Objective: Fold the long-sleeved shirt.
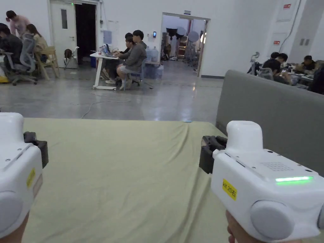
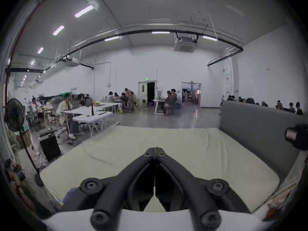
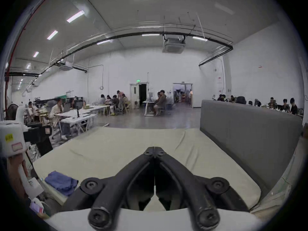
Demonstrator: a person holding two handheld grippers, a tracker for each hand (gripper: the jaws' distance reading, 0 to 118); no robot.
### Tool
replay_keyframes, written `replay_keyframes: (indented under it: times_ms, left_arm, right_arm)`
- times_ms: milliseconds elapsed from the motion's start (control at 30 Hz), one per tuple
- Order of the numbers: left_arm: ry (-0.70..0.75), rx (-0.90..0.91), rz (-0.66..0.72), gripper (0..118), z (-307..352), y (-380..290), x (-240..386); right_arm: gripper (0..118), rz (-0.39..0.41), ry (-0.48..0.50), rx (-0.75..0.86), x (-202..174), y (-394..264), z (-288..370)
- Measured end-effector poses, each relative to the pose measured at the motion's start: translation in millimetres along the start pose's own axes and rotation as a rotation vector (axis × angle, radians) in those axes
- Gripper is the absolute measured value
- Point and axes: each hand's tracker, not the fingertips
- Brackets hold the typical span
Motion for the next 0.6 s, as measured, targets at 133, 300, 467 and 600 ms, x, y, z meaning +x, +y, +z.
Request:
replay_keyframes:
  times_ms: [133, 300, 467, 600]
  left_arm:
    - [-0.042, 0.008, 0.026, 0, 27, 1, 6]
    - [-0.056, 0.02, -0.023, 0, 50, 6, 12]
    - [-0.052, -0.001, -0.02, 0, 54, 6, 6]
    - [-0.039, -0.013, -0.007, 0, 56, 4, -2]
  right_arm:
    - [0, -0.005, -0.002, -0.008, -1, -2, 21]
    - [0, -0.01, 0.034, 0.025, -11, 4, 36]
    - [0, -0.001, 0.059, 0.035, -23, 10, 39]
    - [64, 0.005, 0.067, 0.052, -28, 10, 37]
